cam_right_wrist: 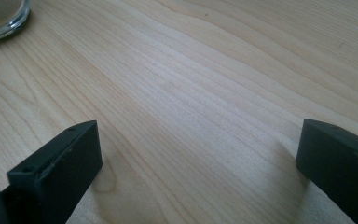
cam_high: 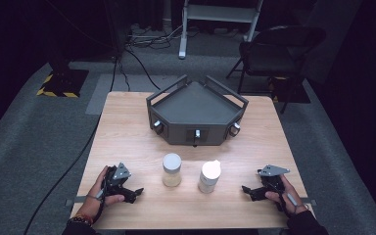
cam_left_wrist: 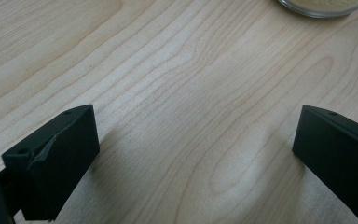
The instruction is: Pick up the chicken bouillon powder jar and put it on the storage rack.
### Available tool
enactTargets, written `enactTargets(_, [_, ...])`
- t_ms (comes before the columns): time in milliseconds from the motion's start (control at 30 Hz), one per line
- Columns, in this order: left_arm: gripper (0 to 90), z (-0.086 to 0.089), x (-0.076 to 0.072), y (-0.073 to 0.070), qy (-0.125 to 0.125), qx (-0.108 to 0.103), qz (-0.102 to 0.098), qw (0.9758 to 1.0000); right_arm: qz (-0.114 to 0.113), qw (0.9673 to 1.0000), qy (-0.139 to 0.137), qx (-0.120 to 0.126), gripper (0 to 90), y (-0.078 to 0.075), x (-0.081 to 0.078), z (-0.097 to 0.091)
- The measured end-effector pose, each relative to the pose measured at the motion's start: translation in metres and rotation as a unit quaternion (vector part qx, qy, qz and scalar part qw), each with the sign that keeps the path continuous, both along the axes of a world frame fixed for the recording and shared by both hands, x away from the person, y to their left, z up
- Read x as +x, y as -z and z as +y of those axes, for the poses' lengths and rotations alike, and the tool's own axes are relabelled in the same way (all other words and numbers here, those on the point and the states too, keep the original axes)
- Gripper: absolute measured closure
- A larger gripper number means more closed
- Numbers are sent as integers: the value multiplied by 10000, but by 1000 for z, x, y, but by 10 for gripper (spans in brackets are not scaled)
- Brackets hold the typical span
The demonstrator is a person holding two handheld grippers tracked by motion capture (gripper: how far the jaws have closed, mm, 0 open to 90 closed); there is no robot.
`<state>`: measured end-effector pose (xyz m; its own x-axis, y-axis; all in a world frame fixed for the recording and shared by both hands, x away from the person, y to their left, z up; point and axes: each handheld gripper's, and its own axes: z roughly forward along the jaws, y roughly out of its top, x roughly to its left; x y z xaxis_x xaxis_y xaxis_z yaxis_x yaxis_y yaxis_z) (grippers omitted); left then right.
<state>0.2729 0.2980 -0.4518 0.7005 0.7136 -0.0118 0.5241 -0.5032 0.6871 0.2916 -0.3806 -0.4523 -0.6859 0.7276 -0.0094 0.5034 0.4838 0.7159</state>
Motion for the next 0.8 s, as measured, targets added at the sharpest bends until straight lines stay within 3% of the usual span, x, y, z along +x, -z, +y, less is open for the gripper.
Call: enactTargets(800, [0, -1, -1, 0, -68, 10, -1, 10000, 4, 10000, -7, 5, 0, 0, 1, 0])
